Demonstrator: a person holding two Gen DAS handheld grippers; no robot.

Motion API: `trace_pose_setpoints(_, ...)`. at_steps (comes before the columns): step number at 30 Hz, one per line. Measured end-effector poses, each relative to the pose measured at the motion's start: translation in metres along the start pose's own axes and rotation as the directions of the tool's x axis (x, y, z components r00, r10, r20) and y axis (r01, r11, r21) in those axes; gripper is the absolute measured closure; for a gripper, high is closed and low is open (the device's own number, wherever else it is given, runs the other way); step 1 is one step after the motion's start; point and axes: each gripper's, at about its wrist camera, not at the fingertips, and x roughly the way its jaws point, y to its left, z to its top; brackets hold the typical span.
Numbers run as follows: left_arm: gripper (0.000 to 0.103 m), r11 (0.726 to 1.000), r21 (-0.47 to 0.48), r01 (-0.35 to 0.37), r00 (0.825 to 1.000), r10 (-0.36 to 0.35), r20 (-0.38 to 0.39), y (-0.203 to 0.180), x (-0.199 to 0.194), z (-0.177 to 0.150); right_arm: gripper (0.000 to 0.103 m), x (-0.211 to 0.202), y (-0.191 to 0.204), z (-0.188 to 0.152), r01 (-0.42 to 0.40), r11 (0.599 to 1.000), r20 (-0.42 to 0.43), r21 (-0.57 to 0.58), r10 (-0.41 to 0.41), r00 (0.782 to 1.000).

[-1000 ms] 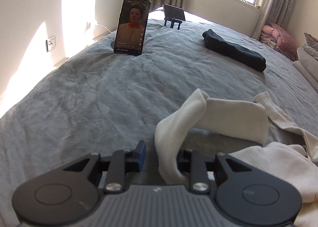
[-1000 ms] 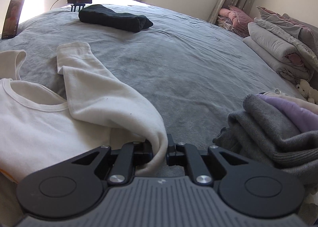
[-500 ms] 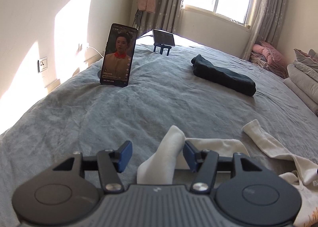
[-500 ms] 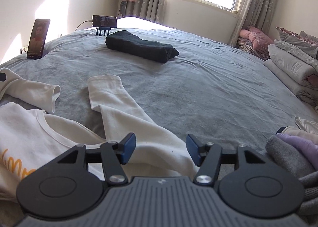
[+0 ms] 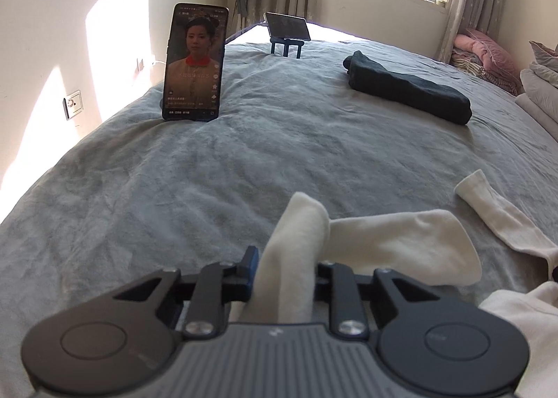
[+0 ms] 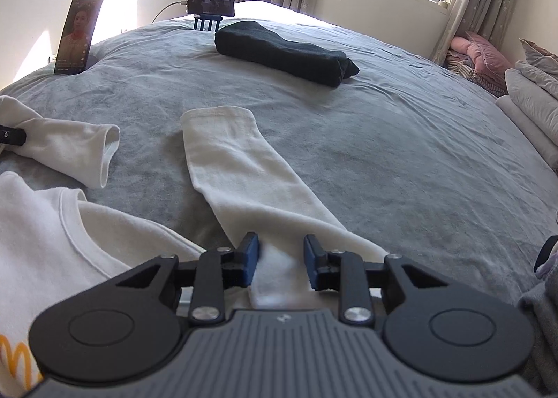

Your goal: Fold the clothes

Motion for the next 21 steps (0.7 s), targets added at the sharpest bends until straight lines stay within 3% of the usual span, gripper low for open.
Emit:
trace_pose_setpoints(6, 0.092, 0.991, -0.05, -0.124, 0.985, 0.129, 0.114, 0.019, -0.028, 0.001, 0.098, -0.019, -0.013, 0.0, 0.036, 0.998, 0.05, 0.06, -0.039, 0.998)
trace_pose_setpoints(12, 0.092, 0.985, -0.046, -0.166, 0.979, 0.17, 0.111, 0.036, -0.044, -0.005, 0.102, -0.038, -0.044, -0.006, 0.171, 0.974, 0.075, 0.146, -0.183, 0.98)
trace_pose_setpoints(15, 0.092, 0.983, -0.034, -0.178, 0.978, 0.181, 0.099, 0.043, -0.051, -0.008, 0.102, -0.042, -0.06, -0.014, 0.206, 0.962, 0.059, 0.176, -0.22, 0.974)
trace_pose_setpoints(18, 0.09, 0.979, -0.024, -0.202, 0.977, 0.203, 0.071, 0.049, -0.053, -0.011, 0.102, -0.043, -0.068, -0.021, 0.161, 0.966, 0.04, 0.204, -0.173, 0.984)
trace_pose_setpoints(19, 0.085, 0.977, -0.021, -0.213, 0.975, 0.214, 0.058, 0.051, -0.052, -0.012, 0.101, -0.043, -0.069, -0.024, 0.147, 0.967, 0.037, 0.209, -0.158, 0.987)
trace_pose_setpoints(20, 0.083, 0.973, -0.018, -0.228, 0.972, 0.229, 0.053, 0.052, -0.052, -0.013, 0.089, -0.042, -0.067, -0.025, 0.138, 0.97, 0.034, 0.2, -0.148, 0.988)
trace_pose_setpoints(21, 0.074, 0.969, -0.017, -0.246, 0.968, 0.246, 0.049, 0.053, -0.052, -0.014, 0.088, -0.041, -0.063, -0.025, 0.139, 0.973, 0.031, 0.183, -0.147, 0.989)
